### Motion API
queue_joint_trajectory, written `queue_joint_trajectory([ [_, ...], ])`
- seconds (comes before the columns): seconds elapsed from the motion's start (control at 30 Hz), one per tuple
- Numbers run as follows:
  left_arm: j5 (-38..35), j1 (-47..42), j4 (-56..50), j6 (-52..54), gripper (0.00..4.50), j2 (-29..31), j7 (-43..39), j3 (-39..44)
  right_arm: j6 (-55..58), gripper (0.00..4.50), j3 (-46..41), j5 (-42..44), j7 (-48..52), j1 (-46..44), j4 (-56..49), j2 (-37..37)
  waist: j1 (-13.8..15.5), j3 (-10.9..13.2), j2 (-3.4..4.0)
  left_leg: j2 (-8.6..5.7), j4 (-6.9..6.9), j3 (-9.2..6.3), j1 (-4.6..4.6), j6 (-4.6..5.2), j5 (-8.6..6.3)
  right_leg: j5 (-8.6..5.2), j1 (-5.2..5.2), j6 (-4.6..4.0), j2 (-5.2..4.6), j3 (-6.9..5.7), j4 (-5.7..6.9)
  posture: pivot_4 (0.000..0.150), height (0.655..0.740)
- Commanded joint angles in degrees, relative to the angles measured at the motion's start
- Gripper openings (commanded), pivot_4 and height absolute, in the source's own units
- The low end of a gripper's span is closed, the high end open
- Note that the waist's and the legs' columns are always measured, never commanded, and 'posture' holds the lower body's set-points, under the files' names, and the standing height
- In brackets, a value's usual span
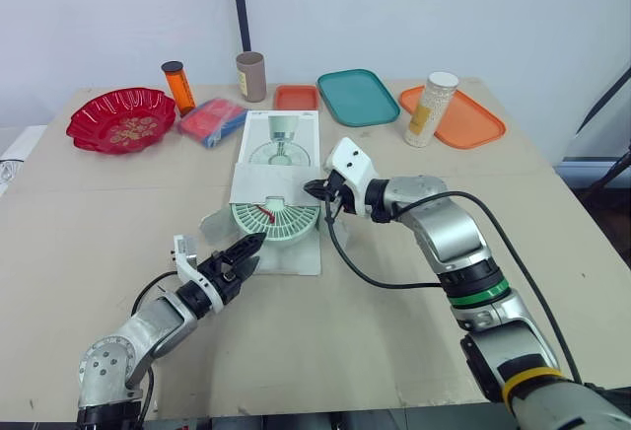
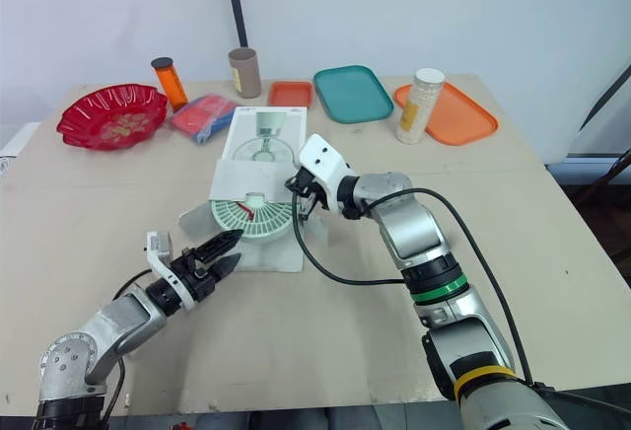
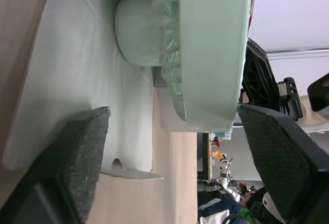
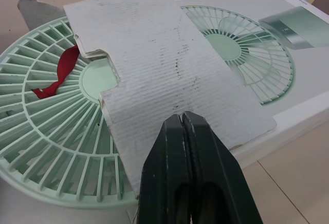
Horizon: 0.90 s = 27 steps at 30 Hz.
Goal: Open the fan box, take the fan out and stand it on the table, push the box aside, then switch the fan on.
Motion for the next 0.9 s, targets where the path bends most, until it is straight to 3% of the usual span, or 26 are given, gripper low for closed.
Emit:
queue_joint_trajectory([
  [0.03, -0.98, -1.15, -1.35, -1.42, 4.06, 0.28, -0.58, 0.56, 0.03, 0.00, -0.18, 0.01, -0.27, 0.28, -1.70, -0.26, 0.01, 0.00, 0.00, 0.00, 0.00, 0.00, 0.00, 0.00, 0.00, 0.00, 0.00, 0.00, 0.00, 0.00, 0.00, 0.150, 0.7400],
  [0.6, 5.45, -7.25, 7.69, -1.54, 4.06, -2.17, -7.36, -1.79, -0.27, 0.00, 0.04, -0.11, -0.82, 0.37, -1.62, -0.12, 0.07, 0.00, 0.00, -0.02, 0.01, -0.01, -0.01, 0.00, 0.00, 0.00, 0.01, 0.00, -0.01, -0.02, -0.01, 0.150, 0.7400],
  [0.7, 6.36, -7.43, 8.23, -1.44, 3.31, -2.36, -7.96, -1.40, -0.32, 0.00, 0.09, -0.14, -0.91, 0.38, -1.58, -0.15, 0.08, 0.00, 0.00, -0.02, 0.01, -0.01, -0.01, 0.00, 0.00, 0.00, 0.01, 0.00, -0.01, -0.02, -0.01, 0.150, 0.7400],
  [0.83, 6.65, -7.06, 8.61, -1.36, 1.94, -2.44, -8.62, -0.58, -0.27, 0.00, 0.22, -0.16, -0.90, 0.72, -1.73, -0.22, 0.06, 0.00, -0.01, -0.02, 0.01, -0.01, -0.01, 0.00, 0.00, 0.00, 0.02, 0.00, -0.01, -0.02, -0.01, 0.150, 0.7400],
  [0.9, 6.93, -6.97, 8.70, -1.10, 1.56, -2.36, -8.74, -0.49, -0.40, 0.00, 0.37, -0.26, -0.85, 0.77, -1.55, -0.25, 0.01, 0.00, 0.00, -0.02, 0.01, -0.01, -0.01, 0.00, 0.00, 0.00, 0.02, 0.00, -0.01, -0.02, -0.01, 0.150, 0.7400],
])
